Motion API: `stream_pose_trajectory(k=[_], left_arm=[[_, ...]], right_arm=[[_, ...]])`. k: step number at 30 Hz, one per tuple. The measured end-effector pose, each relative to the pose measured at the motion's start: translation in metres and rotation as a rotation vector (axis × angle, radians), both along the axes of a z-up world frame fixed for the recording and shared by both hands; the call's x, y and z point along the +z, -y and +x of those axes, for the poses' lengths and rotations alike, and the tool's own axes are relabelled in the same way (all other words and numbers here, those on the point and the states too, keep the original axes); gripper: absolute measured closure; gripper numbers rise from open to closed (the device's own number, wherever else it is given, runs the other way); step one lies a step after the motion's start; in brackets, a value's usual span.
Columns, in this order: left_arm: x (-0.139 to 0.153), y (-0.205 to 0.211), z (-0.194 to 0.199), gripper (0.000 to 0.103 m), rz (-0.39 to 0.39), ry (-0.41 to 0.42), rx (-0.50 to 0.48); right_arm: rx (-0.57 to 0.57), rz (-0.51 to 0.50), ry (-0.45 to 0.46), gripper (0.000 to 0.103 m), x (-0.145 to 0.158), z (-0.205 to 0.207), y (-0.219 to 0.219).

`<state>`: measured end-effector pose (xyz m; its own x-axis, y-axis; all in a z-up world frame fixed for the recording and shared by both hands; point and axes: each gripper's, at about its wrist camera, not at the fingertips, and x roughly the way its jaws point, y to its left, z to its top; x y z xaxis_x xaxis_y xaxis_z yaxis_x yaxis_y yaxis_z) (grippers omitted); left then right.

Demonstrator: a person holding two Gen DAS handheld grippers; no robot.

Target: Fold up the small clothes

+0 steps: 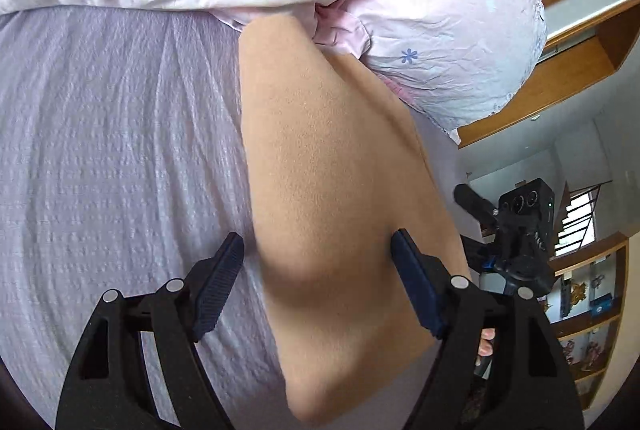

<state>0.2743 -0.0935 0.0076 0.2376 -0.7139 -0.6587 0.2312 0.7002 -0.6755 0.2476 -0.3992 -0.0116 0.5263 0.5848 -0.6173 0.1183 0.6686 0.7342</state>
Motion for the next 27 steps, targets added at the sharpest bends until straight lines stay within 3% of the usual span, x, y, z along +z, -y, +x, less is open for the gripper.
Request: stream_pose_trajectory(k=[2, 3, 6, 11, 15, 17, 18, 19, 21, 22, 24, 26, 27], left_arm=[[-0.009, 0.000, 0.004, 0.035, -0.068, -0.020, 0.007], [-0.012, 0.000, 0.006, 0.045, -0.076, -0.025, 0.016], [-0.008, -0.008, 0.001, 0.065, -0.097, 0.006, 0.002], [0.026, -0.058, -0.026, 0.064, -0.075, 0.170, 0.041], [0.032, -0.095, -0.041, 0.060, 0.096, 0.211, 0.134], [0.040, -0.118, -0.059, 0.060, 0.080, 0.253, 0.153], [0.046, -0.124, -0.069, 0.060, 0.063, 0.284, 0.149], [0.052, -0.127, -0.080, 0.058, 0.049, 0.318, 0.138], [0.064, -0.122, -0.100, 0.040, 0.020, 0.388, 0.099], [0.068, -0.117, -0.107, 0.038, 0.008, 0.414, 0.072], [0.070, -0.099, -0.116, 0.033, 0.019, 0.432, 0.005], [0.062, -0.081, -0.119, 0.033, 0.099, 0.422, -0.032], [0.056, -0.073, -0.118, 0.033, 0.143, 0.404, -0.044]], right_arm=[[0.002, 0.005, -0.012, 0.048, -0.007, 0.002, -0.001], [-0.001, 0.018, -0.019, 0.068, -0.012, 0.002, -0.001], [-0.007, 0.054, 0.018, 0.077, -0.011, 0.000, -0.005], [0.114, 0.056, 0.128, 0.078, 0.017, 0.005, -0.049], [0.148, -0.102, 0.084, 0.064, 0.016, 0.010, -0.085], [0.100, -0.132, 0.138, 0.037, 0.035, -0.009, -0.080], [0.078, -0.104, 0.199, 0.015, 0.048, -0.023, -0.076], [0.078, -0.062, 0.254, 0.006, 0.060, -0.036, -0.073], [0.157, 0.066, 0.324, 0.005, 0.077, -0.055, -0.082], [0.199, 0.112, 0.326, 0.005, 0.080, -0.058, -0.090], [0.261, 0.175, 0.291, 0.004, 0.077, -0.059, -0.109], [0.285, 0.200, 0.208, 0.004, 0.062, -0.051, -0.126], [0.266, 0.165, 0.163, 0.004, 0.054, -0.048, -0.131]])
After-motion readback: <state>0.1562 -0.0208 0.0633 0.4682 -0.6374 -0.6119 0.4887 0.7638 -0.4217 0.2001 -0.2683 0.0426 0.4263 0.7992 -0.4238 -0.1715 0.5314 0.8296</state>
